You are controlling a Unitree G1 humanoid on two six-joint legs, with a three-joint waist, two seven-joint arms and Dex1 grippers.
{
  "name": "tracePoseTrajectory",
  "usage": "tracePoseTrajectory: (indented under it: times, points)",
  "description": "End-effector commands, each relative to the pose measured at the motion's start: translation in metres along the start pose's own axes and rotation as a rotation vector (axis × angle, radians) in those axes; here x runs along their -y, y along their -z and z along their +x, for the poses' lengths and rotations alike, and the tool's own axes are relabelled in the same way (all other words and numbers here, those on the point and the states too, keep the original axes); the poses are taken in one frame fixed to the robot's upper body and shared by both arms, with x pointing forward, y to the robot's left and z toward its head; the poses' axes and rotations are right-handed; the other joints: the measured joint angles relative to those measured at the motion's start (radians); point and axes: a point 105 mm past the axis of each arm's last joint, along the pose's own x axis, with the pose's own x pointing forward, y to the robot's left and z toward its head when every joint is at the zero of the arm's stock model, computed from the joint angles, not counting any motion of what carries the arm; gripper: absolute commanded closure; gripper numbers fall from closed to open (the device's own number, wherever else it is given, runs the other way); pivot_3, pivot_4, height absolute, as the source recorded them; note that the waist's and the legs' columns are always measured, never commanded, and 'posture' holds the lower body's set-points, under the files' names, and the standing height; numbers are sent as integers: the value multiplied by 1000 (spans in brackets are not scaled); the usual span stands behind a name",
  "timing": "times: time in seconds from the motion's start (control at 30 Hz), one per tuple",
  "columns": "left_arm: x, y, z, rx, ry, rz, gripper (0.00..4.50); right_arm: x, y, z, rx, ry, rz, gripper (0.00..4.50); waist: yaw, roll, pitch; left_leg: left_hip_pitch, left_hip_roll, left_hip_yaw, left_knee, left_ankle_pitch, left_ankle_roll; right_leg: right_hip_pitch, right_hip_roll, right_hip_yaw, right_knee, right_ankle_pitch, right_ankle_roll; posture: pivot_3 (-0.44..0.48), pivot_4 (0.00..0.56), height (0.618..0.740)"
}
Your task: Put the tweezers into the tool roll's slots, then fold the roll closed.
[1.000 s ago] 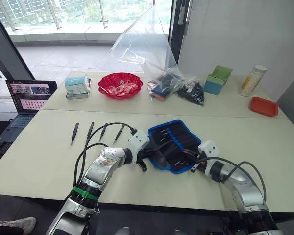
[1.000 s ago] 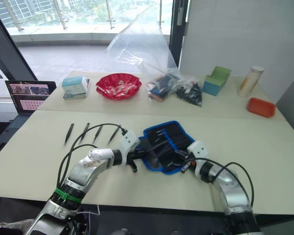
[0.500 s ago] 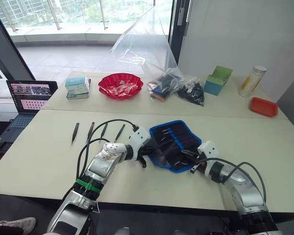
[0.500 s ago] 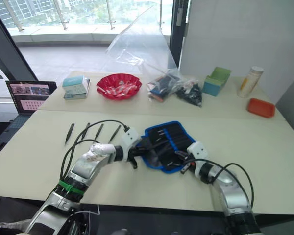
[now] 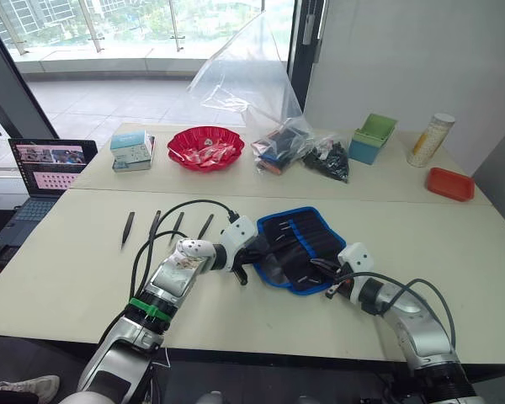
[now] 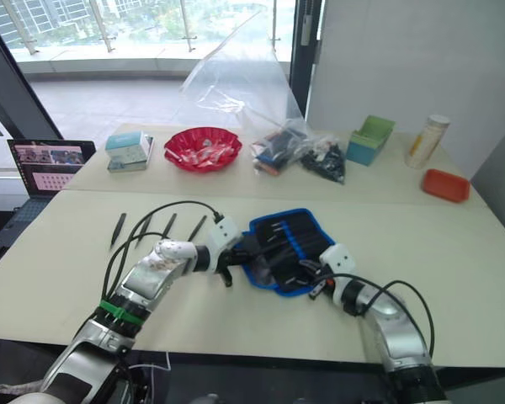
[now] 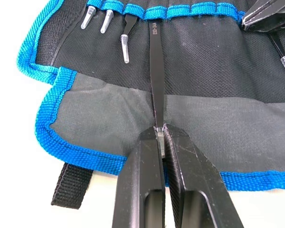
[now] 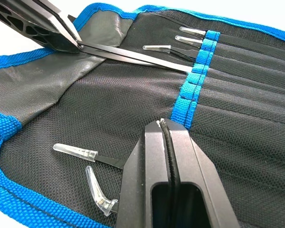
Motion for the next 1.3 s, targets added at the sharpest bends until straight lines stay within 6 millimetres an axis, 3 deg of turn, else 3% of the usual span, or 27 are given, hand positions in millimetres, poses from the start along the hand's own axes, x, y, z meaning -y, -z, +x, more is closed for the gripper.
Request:
tracePoseTrajectory:
  times: [0.03,0.6,0.93,1.13,1.3]
  points:
    - [4,-14,14,35,13,29,4500,-12,38,-1,-137,-27,59,4470,0,-1,0,0,0,0,0,0,0,0,0,0,0,0,0,0,150,740]
    - [4,-41,64,59,51,227,4500,-19,43,-3,-163,-32,60,4470,2,-2,-1,-1,-1,1,0,0,0,0,0,-1,0,0,0,0,150,740]
    - [2,-42,65,89,66,241,4500,-19,43,-3,-162,-24,63,4470,0,-2,-1,-1,-1,0,0,0,0,0,0,-1,0,0,0,0,150,740]
    - [-14,-34,43,139,44,156,2477,-19,44,-2,-164,-28,61,4500,-5,-2,-1,-1,-1,0,0,0,0,-1,0,-1,1,0,0,0,150,740]
    - [-15,-24,18,185,52,131,826,-19,44,1,-167,-41,57,4500,-11,-1,-1,0,0,0,0,0,0,-1,1,-1,2,0,0,0,150,740]
